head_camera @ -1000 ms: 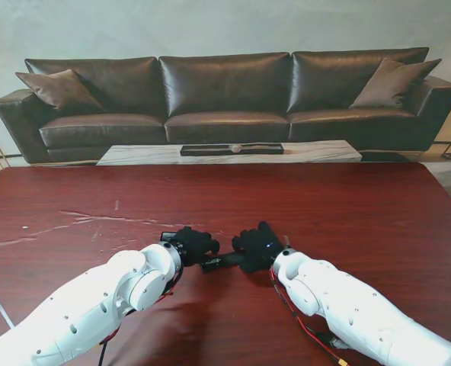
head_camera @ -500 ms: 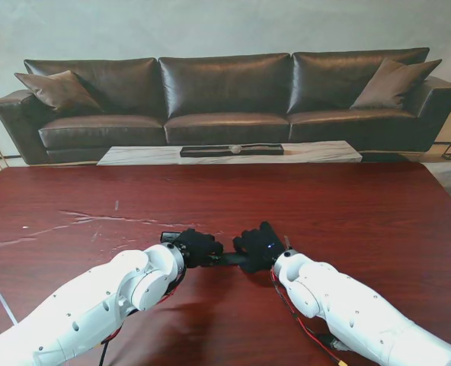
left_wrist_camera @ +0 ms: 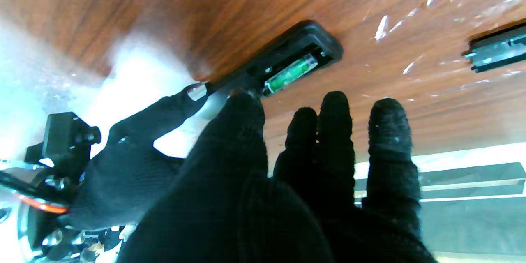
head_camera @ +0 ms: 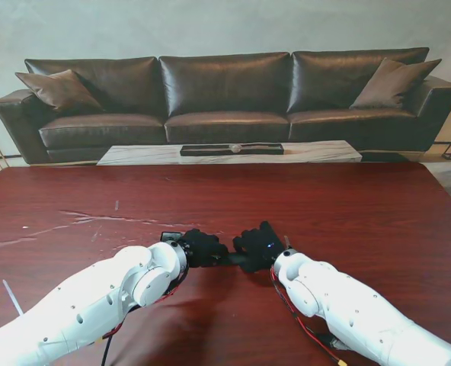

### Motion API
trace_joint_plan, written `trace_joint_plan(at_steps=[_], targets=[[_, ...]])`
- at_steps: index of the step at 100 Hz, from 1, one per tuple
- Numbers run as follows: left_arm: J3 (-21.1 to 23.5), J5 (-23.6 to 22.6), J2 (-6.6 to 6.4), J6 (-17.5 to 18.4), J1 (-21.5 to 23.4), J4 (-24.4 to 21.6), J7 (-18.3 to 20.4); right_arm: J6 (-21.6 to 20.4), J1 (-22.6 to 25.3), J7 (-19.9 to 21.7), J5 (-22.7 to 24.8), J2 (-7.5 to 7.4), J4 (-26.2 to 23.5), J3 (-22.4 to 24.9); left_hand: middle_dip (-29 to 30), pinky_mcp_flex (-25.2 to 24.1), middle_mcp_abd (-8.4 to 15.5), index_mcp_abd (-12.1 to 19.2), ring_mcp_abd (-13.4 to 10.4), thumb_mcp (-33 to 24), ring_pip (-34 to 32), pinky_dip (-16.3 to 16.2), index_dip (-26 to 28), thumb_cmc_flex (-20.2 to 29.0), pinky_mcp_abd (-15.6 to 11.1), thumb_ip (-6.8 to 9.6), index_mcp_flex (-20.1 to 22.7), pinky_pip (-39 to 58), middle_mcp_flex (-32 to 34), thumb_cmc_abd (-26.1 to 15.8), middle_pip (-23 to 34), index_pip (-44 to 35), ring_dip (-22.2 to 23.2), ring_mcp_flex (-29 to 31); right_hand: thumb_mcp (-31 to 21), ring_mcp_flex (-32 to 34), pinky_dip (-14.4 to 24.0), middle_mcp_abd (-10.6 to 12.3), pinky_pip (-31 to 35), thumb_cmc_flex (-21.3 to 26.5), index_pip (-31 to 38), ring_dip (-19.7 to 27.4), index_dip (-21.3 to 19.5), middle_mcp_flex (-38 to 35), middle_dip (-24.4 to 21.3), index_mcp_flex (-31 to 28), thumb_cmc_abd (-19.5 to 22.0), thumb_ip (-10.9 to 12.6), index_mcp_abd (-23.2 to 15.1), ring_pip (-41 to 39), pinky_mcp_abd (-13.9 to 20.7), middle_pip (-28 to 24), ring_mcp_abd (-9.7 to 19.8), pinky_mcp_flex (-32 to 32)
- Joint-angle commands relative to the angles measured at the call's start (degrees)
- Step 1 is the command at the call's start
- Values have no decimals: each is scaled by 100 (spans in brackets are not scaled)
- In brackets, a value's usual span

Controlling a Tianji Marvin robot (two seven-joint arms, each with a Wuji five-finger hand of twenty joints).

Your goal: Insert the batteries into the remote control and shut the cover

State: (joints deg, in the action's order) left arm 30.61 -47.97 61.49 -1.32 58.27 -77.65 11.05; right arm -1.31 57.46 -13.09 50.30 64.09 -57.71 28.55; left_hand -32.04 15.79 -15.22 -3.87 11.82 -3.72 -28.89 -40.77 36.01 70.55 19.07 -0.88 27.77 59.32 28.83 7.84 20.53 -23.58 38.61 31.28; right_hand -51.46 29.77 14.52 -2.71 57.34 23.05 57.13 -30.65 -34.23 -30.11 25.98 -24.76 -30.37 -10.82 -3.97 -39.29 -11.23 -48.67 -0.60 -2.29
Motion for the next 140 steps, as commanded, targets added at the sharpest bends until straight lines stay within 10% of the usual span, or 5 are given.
trace_joint_plan(at_steps=[1, 140], targets=[[-26, -14, 13, -18, -61, 51, 22, 4, 133, 100, 7, -21, 87, -56, -52, -21, -23, 109, -6, -156, -125, -155, -56, 341, -7, 24, 122, 92, -175, -198, -24, 44, 71, -101, -82, 322, 160, 77, 94, -29, 144, -78, -91, -299, 78, -199, 103, -8, -153, -175, -37, -122, 67, 16], [-65, -214, -67, -298, -8, 239, 133, 1, 106, 185, -3, -31, 78, -105, -64, -58, -17, -21, -26, -40, -106, -219, -121, 342, -44, 39, 162, 86, -229, -247, -53, -94, 107, -154, -116, 312, 163, 70, 79, 109, 153, -84, -74, -281, 76, -201, 134, -16, -148, -180, -7, -130, 67, 30]])
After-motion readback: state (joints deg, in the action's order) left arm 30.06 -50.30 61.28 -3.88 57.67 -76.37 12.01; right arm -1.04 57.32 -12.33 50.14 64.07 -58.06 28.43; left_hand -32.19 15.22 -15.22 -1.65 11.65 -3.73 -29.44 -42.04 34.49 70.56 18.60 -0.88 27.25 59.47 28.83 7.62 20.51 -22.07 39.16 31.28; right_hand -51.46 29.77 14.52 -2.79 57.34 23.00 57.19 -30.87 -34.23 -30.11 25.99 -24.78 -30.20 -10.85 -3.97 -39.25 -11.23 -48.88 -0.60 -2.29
